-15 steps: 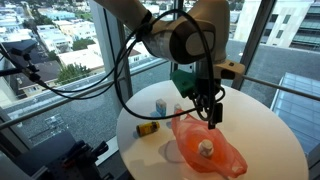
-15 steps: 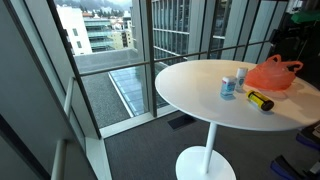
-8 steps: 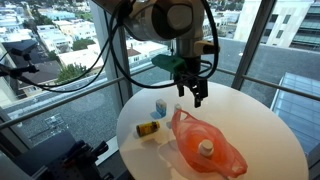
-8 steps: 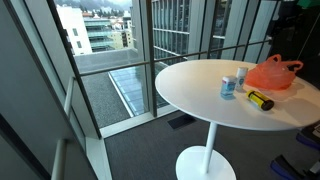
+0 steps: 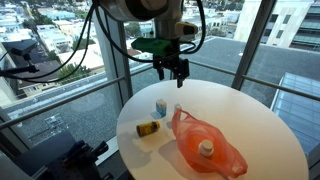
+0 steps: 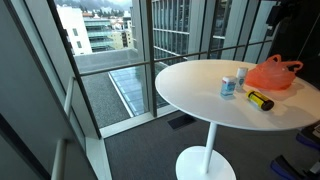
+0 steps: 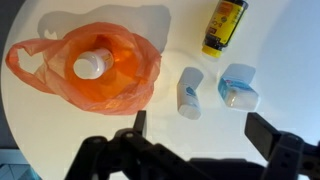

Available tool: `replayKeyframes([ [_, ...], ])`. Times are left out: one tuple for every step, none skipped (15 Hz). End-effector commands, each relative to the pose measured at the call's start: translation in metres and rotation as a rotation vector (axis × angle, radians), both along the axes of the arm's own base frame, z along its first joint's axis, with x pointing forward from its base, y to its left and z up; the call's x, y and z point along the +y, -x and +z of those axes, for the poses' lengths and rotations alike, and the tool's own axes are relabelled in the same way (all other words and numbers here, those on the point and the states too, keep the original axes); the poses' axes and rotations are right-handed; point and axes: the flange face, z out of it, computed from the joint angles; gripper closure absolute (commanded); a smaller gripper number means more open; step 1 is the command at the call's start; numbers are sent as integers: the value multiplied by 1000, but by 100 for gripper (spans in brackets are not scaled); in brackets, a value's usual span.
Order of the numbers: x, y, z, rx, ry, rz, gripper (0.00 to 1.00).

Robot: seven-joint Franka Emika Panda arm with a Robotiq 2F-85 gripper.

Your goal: Pick up the white medicine bottle and put it in the orange plastic bag

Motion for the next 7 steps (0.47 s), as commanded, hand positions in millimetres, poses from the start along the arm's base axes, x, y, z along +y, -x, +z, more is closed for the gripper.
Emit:
replayKeyframes([
  [13, 12, 18, -1, -57, 44, 0],
  [15, 13, 20, 5, -68, 46, 0],
  [14, 14, 23, 9, -74, 40, 0],
  [13, 7, 13, 6, -49, 22, 0],
  [13, 8, 15, 6, -51, 21, 0],
  [13, 8, 14, 7, -51, 21, 0],
  [13, 8, 13, 9, -51, 21, 0],
])
